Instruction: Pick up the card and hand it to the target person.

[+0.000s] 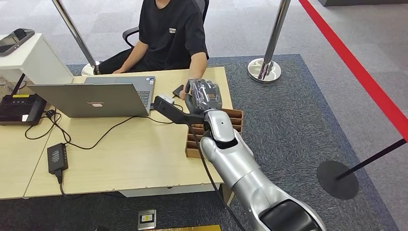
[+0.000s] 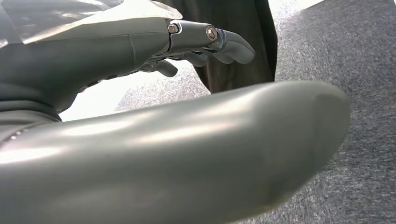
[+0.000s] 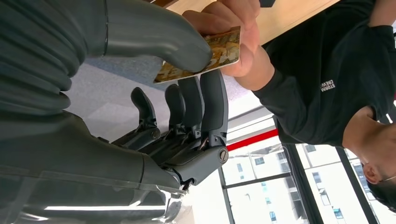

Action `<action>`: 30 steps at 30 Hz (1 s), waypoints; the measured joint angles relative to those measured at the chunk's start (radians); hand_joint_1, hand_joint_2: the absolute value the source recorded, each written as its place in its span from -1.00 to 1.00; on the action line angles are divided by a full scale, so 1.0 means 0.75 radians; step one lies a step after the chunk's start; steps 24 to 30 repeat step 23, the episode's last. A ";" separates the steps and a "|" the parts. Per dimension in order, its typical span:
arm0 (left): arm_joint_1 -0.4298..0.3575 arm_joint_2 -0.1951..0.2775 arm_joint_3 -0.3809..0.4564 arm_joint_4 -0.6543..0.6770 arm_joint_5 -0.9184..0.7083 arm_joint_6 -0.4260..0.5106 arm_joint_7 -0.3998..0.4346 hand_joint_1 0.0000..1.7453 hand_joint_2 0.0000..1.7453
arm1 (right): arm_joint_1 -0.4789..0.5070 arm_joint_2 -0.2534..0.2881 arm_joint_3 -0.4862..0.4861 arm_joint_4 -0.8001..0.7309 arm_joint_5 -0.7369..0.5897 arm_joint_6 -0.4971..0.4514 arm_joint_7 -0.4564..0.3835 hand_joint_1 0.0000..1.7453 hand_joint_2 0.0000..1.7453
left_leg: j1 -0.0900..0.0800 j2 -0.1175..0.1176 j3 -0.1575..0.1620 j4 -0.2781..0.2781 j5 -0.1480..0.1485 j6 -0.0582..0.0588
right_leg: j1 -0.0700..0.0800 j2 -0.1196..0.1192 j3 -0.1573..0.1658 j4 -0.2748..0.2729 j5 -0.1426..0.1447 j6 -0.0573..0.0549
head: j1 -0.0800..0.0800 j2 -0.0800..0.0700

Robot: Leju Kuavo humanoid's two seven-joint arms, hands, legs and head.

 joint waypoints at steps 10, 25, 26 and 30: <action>0.000 0.000 0.001 0.000 0.005 0.002 0.006 -1.00 -1.00 | 0.001 0.010 0.000 0.018 0.010 -0.049 0.006 -1.00 -1.00 | 0.000 0.000 0.000 0.000 0.000 0.000 | 0.000 0.000 0.000 0.000 0.000 0.000 | 0.000 0.000; 0.001 0.000 0.003 0.000 0.032 0.003 0.006 -1.00 -1.00 | 0.182 -0.086 -0.087 -0.139 0.018 -0.354 0.006 -1.00 -1.00 | 0.000 -0.001 0.000 0.000 0.000 0.000 | 0.000 0.000 0.000 -0.002 0.000 0.000 | 0.000 0.000; 0.001 0.000 0.003 0.000 0.032 0.003 0.006 -1.00 -1.00 | 0.182 -0.086 -0.087 -0.139 0.018 -0.354 0.006 -1.00 -1.00 | 0.000 -0.001 0.000 0.000 0.000 0.000 | 0.000 0.000 0.000 -0.002 0.000 0.000 | 0.000 0.000; 0.001 0.000 0.003 0.000 0.032 0.003 0.006 -1.00 -1.00 | 0.182 -0.086 -0.087 -0.139 0.018 -0.354 0.006 -1.00 -1.00 | 0.000 -0.001 0.000 0.000 0.000 0.000 | 0.000 0.000 0.000 -0.002 0.000 0.000 | 0.000 0.000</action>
